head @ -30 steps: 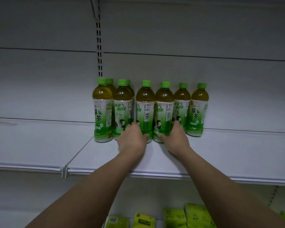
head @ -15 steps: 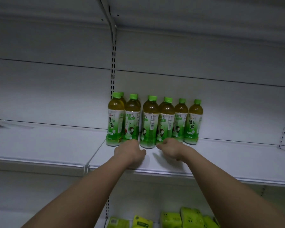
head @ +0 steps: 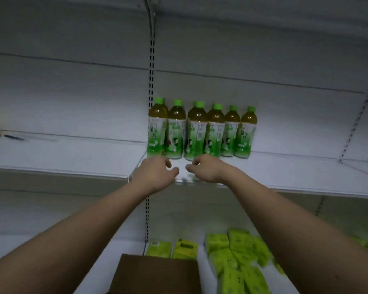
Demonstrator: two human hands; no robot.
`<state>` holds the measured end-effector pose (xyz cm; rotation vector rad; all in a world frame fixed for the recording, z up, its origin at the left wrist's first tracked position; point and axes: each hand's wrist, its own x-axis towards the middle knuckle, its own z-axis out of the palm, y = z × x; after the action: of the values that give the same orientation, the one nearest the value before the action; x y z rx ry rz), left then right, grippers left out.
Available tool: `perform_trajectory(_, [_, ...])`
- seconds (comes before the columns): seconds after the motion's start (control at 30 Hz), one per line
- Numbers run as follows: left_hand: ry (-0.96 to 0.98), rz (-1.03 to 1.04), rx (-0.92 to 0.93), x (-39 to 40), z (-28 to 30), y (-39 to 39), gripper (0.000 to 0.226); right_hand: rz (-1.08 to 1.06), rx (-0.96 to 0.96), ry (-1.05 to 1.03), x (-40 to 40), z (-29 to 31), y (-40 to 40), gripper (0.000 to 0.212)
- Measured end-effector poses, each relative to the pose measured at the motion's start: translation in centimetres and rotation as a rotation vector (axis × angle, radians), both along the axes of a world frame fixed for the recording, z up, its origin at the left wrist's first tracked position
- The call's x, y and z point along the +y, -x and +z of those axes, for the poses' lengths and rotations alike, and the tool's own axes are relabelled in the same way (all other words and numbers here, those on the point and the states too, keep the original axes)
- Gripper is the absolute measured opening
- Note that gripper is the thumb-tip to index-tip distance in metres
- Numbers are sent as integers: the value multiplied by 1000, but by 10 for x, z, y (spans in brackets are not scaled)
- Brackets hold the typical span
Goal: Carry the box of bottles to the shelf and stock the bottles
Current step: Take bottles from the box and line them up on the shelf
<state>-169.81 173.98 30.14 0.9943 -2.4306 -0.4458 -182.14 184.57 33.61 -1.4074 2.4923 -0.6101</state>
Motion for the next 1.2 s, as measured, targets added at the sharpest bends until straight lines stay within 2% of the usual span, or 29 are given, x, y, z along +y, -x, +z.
perform_trajectory(0.17, [36, -33, 83, 21, -53, -41, 39, 18, -75, 78, 17, -56, -29, 23])
perform_trajectory(0.37, [-209, -10, -57, 29, -153, -81, 37, -7, -283, -28, 27, -150, -48, 13])
perform_trajectory(0.57, [-476, 102, -222, 25, -259, -102, 37, -75, -427, -232, 27, -271, -60, 28])
perform_trajectory(0.7, [-585, 114, -346, 32, -320, -114, 32, -214, -742, -367, 37, -351, -69, 27])
perform_trajectory(0.77, [-661, 136, -377, 34, -356, -119, 30, -306, -830, -424, 42, -390, -76, 26])
perform_trajectory(0.83, [-716, 148, -413, 35, -388, -121, 28, -326, -824, -464, 47, -428, -84, 24])
perform_trajectory(0.93, [-702, 124, -482, 31, -428, -117, 28, -224, -790, -503, 49, -483, -94, 11])
perform_trajectory(0.97, [-692, 106, -503, 28, -440, -113, 32, -189, -773, -504, 48, -499, -96, 14])
perform_trajectory(1.03, [-695, 62, -542, 20, -464, -102, 42, -149, -707, -506, 46, -542, -95, 48])
perform_trajectory(1.07, [-703, 40, -552, 16, -476, -96, 48, -133, -678, -491, 42, -557, -95, 56])
perform_trajectory(1.2, [-612, -59, -654, 2, -521, -69, 62, 12, -499, -579, 18, -559, -91, 50])
